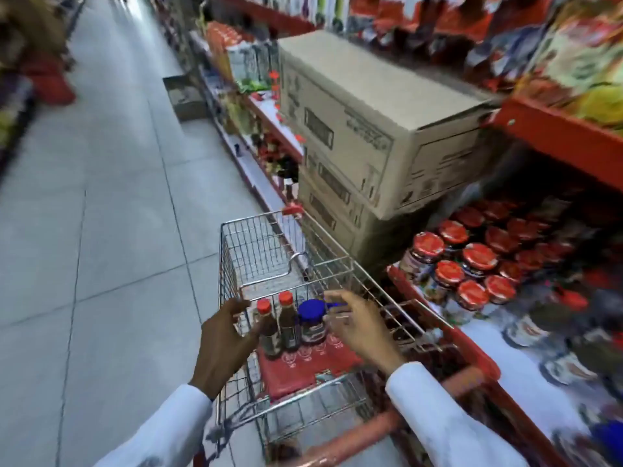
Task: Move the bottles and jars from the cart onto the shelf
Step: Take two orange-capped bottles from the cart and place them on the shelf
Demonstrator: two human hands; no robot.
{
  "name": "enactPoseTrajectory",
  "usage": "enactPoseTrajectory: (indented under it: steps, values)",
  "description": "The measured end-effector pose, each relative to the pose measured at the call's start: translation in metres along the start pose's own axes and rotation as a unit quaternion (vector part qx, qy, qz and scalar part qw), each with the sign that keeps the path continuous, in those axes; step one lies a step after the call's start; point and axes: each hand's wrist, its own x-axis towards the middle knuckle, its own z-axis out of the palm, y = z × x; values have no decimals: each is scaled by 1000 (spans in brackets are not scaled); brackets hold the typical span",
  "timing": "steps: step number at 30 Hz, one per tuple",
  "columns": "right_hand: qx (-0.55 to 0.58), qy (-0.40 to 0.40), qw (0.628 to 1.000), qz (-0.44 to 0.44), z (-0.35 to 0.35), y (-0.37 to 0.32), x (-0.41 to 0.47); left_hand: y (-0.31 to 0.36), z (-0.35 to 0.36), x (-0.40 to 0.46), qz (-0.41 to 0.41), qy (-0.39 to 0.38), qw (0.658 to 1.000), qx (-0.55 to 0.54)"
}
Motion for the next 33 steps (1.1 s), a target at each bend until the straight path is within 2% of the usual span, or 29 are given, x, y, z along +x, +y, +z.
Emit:
enactPoseTrajectory:
  steps: [2, 5, 9, 14, 18, 22, 25, 29, 33]
  values:
    - [27, -18, 999, 39, 27, 5, 21, -13, 8, 11, -46, -8, 999, -25]
    - [0, -22, 997, 69, 64, 6, 45, -26, 24, 22, -82, -34, 995, -48]
    - [-33, -5, 996, 82, 90, 6, 60, -29, 37, 33, -102, -23, 994, -21]
    - [-22, 26, 994, 106, 102, 10, 67, -30, 50, 43, -132, -23, 991, 15]
    - [6, 18, 993, 116, 99, 4, 70, -28, 49, 45, -155, -24, 988, -8]
    - [36, 30, 993, 111, 78, -9, 56, -15, 31, 36, -132, -14, 991, -23]
    - [69, 80, 991, 86, 42, -31, 34, 10, 6, 29, -84, 11, 996, -37]
    - [94, 142, 984, 41, -22, -66, -4, 71, -22, 20, -15, 24, 998, -64]
    - [123, 224, 967, 3, -86, -81, -47, 133, -17, 11, 54, 11, 995, -86]
